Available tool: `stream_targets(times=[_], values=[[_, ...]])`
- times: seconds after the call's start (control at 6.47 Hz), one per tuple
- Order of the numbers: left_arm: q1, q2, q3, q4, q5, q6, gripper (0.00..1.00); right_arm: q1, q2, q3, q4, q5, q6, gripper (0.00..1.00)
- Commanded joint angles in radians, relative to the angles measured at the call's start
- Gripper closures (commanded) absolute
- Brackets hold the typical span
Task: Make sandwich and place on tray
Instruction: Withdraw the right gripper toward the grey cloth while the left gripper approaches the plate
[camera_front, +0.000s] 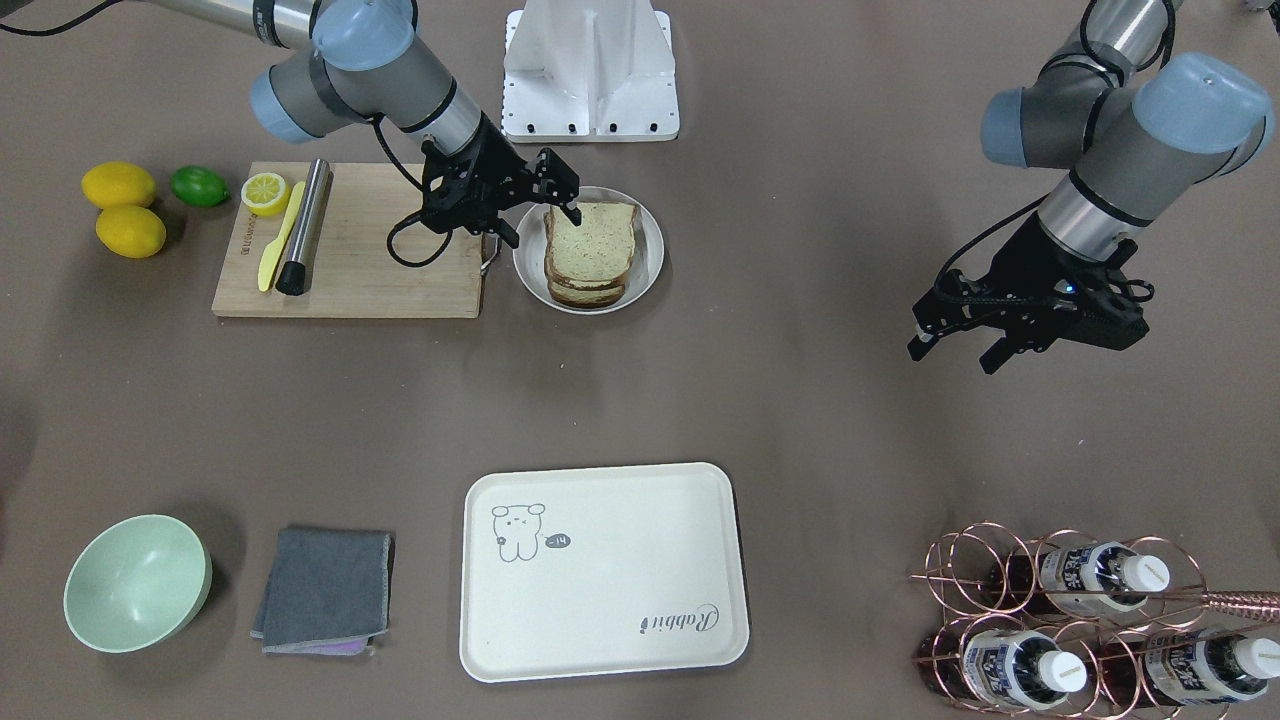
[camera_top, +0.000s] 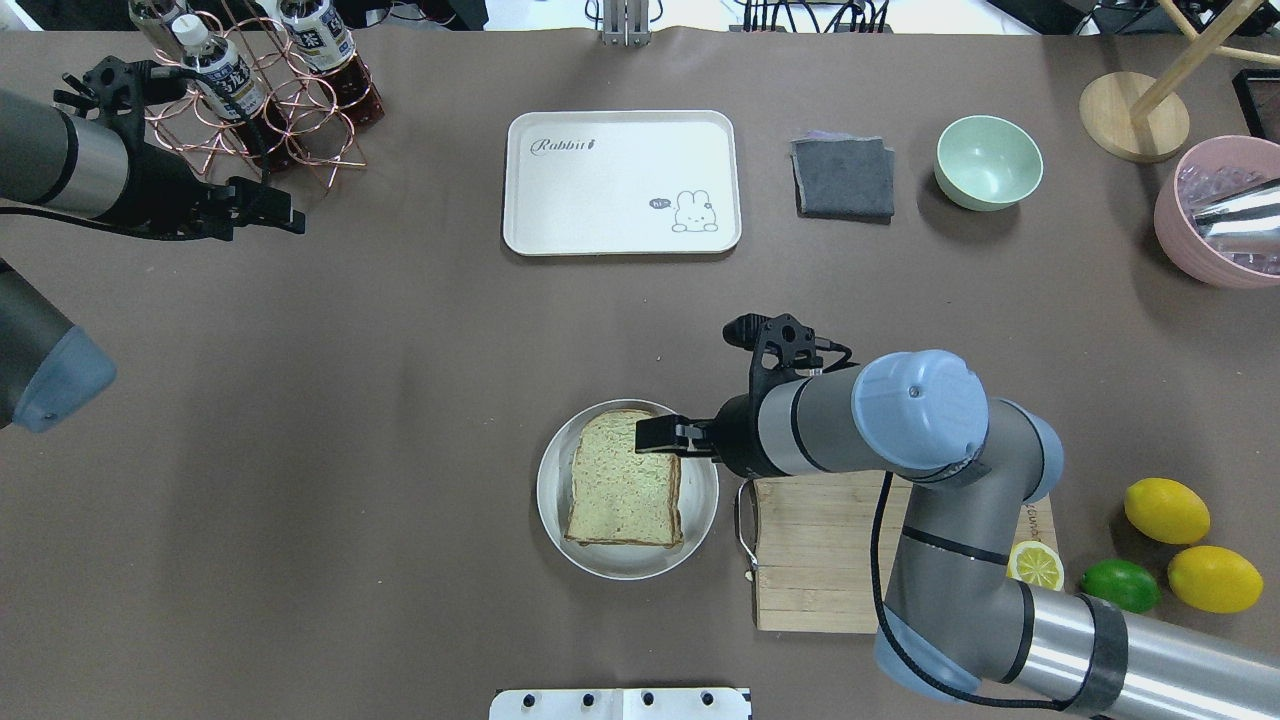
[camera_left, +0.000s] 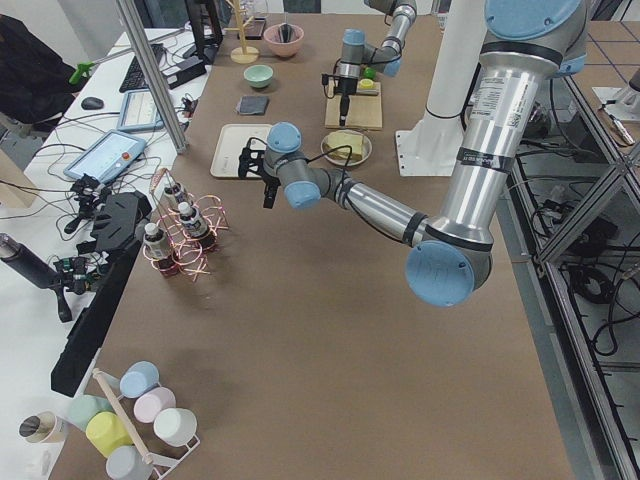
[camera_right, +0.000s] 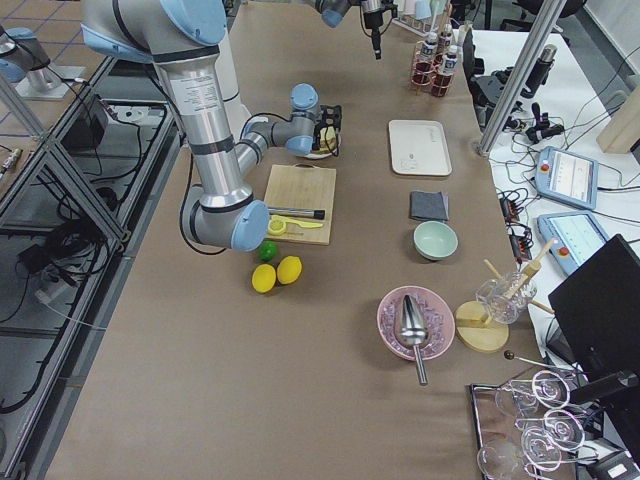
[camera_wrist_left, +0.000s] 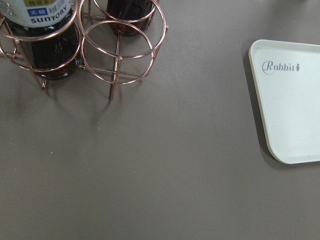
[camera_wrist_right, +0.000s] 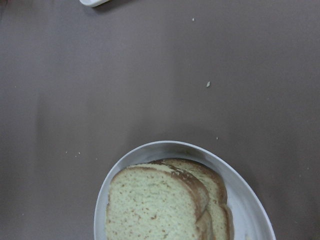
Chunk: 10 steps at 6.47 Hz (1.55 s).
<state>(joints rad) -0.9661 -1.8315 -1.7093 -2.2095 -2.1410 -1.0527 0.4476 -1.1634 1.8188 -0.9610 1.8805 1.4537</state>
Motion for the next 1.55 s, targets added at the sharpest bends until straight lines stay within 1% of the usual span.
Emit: stream_targets(times=[0.0, 0.15, 0.31, 0.46, 0.62, 0.77, 0.93, 1.08, 1.24, 1.39], values=[[0.047, -0.052, -0.01, -0.001, 0.009, -0.147, 0.02, 0.159, 0.011, 0.03, -0.097, 0.176, -0.009, 0.01], [0.137, -0.072, -0.035, -0.002, 0.112, -0.224, 0.02, 0.262, 0.005, 0.027, -0.123, 0.274, -0.015, 0.01], [0.218, -0.1, -0.038, -0.001, 0.18, -0.272, 0.02, 0.361, 0.004, 0.025, -0.148, 0.384, -0.062, 0.01], [0.272, -0.116, -0.038, 0.001, 0.231, -0.294, 0.02, 0.431, -0.002, 0.022, -0.192, 0.44, -0.129, 0.01], [0.318, -0.118, -0.042, -0.001, 0.287, -0.297, 0.05, 0.474, -0.03, 0.01, -0.217, 0.443, -0.229, 0.01], [0.351, -0.123, -0.044, -0.001, 0.315, -0.305, 0.24, 0.529, -0.042, -0.033, -0.217, 0.491, -0.31, 0.01], [0.403, -0.121, -0.044, -0.001, 0.372, -0.328, 0.31, 0.569, -0.061, -0.039, -0.211, 0.541, -0.329, 0.01], [0.496, -0.123, -0.043, -0.002, 0.46, -0.369, 0.35, 0.577, -0.064, -0.039, -0.211, 0.551, -0.329, 0.01], [0.547, -0.123, -0.044, -0.002, 0.508, -0.378, 0.36, 0.577, -0.068, -0.039, -0.211, 0.542, -0.329, 0.01], [0.581, -0.123, -0.046, -0.004, 0.538, -0.415, 0.37, 0.592, -0.065, -0.038, -0.211, 0.551, -0.329, 0.01]])
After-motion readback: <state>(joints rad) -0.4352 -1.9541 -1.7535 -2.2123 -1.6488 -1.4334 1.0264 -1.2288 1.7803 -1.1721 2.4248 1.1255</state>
